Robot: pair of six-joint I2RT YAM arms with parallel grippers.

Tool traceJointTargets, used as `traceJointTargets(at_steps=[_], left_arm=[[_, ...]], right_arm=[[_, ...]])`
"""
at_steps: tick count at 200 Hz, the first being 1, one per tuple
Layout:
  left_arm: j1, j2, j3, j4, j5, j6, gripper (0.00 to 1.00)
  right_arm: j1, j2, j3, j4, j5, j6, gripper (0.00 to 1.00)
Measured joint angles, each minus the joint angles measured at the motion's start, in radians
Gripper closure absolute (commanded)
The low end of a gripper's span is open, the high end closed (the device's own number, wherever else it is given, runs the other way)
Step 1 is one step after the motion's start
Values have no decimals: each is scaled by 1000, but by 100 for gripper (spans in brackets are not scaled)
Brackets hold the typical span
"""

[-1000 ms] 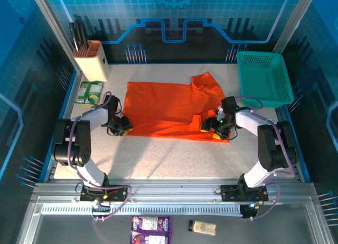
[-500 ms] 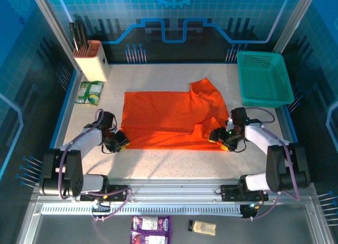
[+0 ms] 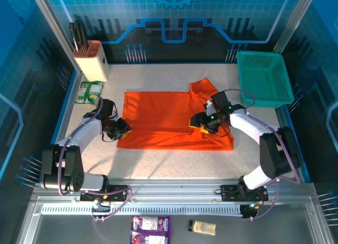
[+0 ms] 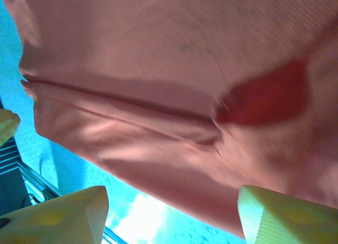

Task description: Fold the inside-out t-shirt

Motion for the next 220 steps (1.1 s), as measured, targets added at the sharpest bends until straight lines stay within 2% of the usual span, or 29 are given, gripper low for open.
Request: traceJointTargets(at_steps=[104,160,186,220], left_arm=[[0,106,40,8,0,39,76],[-5,243,144,39,0,56,78],[-17,319,197,56,0,61,78],[-21,399,230,66,-2,64,78]], right_arm=[[7,268,48,234,-59,42,37],[6,250,41,264,-76,45,36],[-17,149,34,225,-74,37,35],[-106,33,14,166,-42,-4,34]])
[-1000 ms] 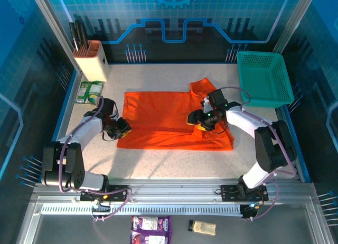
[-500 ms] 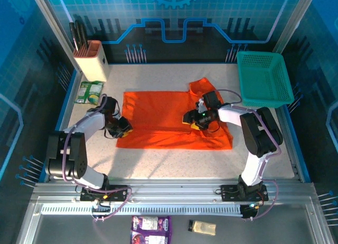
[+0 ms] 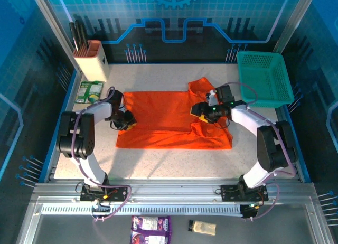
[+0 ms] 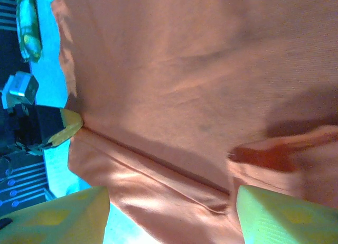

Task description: Fold the inside-out t-shirt

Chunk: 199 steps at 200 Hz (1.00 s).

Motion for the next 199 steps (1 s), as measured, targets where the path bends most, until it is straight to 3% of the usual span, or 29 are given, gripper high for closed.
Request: traceJointTargets(at_steps=[80,153,199], left_arm=[[-2,-5,-24,40,-6,3,78],[-1,-149,-186,67,-8,-8,78],[1,-182,-141,-22,-61,7,75]], right_arm=[[-188,18,-177,-99,41,-58,35],[-194,-107,-277,-166,51,-65,35],[-196,-172,-226,-266,52,-97,35]])
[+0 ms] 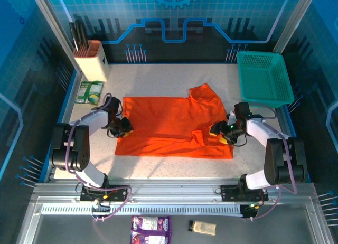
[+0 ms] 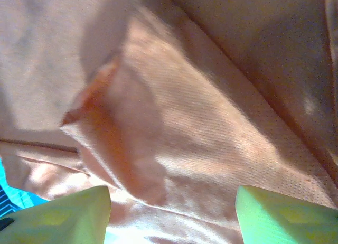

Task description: Fold the inside-out t-shirt

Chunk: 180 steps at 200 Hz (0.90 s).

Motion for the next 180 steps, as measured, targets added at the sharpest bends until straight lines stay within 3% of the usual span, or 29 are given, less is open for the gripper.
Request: traceJointTargets(at_steps=[53,120,180], left_arm=[[1,94,332,-66,-122,126,64],[8,447,735,-188,-301,317,71],[24,639,983,-309,-344,428,73]], right_arm=[[0,61,272,-31,6,-112,39],[0,259,505,-54,43,-250,43],[0,415,681,-75,61,-297,43]])
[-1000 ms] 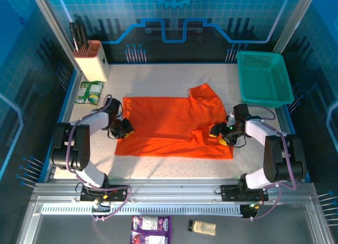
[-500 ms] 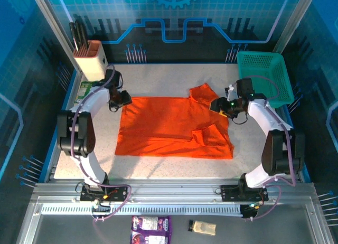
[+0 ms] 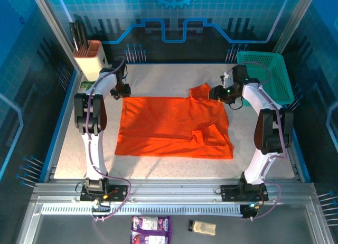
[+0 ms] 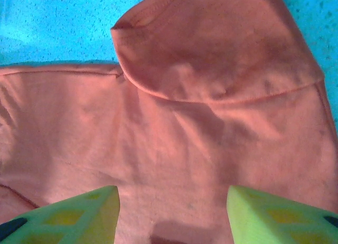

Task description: Fold the inside-out t-shirt

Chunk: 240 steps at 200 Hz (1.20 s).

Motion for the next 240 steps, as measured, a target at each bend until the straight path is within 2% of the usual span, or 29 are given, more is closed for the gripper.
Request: traceJointTargets(at_steps=[113,176,240], left_arm=[[0,113,105,-95,-15,40,71],[0,121,111,-103,-13,40,70],[0,121,111,-103,6,40,70]], right_arm=[[0,204,251,-47,11,-50,44],[2,407,472,-130,130,-168,49],[39,661,818,-230,275,-286,52]])
